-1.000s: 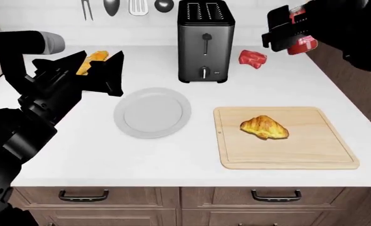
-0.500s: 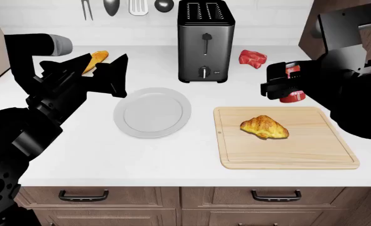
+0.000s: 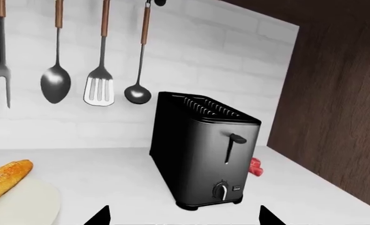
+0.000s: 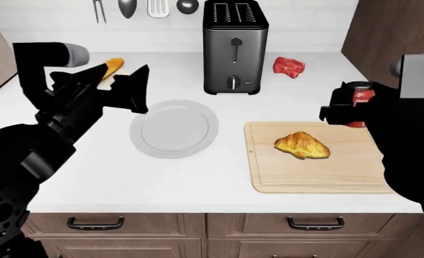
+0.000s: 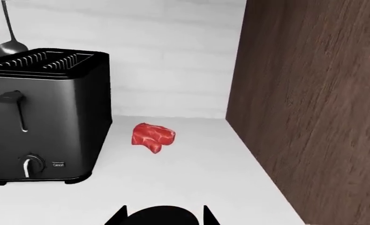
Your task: From the different types of pastries on the counter, select a croissant and place it on the cutting board. Then retrieve a jar of jam from the cabinet and place it alongside the croissant on the cutting board.
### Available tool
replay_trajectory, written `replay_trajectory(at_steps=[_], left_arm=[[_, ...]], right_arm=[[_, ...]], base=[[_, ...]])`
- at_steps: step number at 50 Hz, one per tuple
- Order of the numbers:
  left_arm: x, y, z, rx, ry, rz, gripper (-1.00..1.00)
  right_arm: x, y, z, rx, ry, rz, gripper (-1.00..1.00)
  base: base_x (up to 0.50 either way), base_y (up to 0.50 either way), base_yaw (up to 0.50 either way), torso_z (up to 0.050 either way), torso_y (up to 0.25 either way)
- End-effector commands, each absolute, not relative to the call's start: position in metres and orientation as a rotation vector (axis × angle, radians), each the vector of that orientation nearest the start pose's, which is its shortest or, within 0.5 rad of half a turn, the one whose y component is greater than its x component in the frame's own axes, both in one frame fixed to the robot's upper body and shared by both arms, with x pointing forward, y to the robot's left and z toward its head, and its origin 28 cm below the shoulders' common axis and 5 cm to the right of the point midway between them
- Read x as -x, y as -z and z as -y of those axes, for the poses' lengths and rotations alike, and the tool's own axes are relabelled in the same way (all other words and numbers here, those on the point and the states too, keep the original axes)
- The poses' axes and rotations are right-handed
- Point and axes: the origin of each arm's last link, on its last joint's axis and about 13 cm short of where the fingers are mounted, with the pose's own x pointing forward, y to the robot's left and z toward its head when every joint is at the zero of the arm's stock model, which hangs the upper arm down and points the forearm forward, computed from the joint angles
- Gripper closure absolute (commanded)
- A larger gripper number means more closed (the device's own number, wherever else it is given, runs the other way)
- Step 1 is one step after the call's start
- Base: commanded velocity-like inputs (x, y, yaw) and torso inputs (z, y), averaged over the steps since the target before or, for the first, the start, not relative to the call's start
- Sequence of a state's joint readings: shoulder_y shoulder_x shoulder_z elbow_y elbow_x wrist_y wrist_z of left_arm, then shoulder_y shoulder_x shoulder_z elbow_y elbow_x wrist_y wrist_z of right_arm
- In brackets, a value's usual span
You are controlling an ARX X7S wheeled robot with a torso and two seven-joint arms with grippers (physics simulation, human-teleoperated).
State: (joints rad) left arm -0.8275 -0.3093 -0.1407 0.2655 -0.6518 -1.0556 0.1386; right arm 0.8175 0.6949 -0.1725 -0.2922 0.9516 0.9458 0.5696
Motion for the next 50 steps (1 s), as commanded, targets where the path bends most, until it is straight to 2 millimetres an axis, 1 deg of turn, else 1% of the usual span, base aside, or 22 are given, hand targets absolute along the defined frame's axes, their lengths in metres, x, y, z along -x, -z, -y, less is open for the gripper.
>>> replay_trajectory(at_steps=[1,7,20,30,40,50], left_arm=[[-0.303,-0.239,-0.264,0.177,0.402,0.083,-1.0],[-0.304,-0.238,-0.263,0.174,0.404,0.079,-1.0],[-0.303,-0.237,-0.263,0.163,0.413,0.084,-1.0],[-0.302,-0.238,-0.262,0.159,0.412,0.085,-1.0],[-0.3,-0.238,-0.262,0.157,0.412,0.087,-1.0],[-0.298,-0.239,-0.261,0.153,0.412,0.091,-1.0]], right_arm=[[-0.28,-0.224,0.192,0.242,0.285,0.088,1.0],[-0.287,-0.214,0.195,0.257,0.309,0.051,1.0],[-0.295,-0.189,0.211,0.173,0.355,-0.025,1.0],[-0.295,-0.176,0.224,0.125,0.437,-0.038,1.0],[-0.291,-0.17,0.22,0.068,0.387,-0.017,1.0],[-0.288,-0.168,0.213,0.065,0.325,0.018,1.0]], base=[[0.0,0.0,0.0,0.0,0.0],[0.0,0.0,0.0,0.0,0.0],[0.0,0.0,0.0,0.0,0.002],[0.0,0.0,0.0,0.001,0.001],[0.0,0.0,0.0,0.0,0.001],[0.0,0.0,0.0,0.0,0.001]])
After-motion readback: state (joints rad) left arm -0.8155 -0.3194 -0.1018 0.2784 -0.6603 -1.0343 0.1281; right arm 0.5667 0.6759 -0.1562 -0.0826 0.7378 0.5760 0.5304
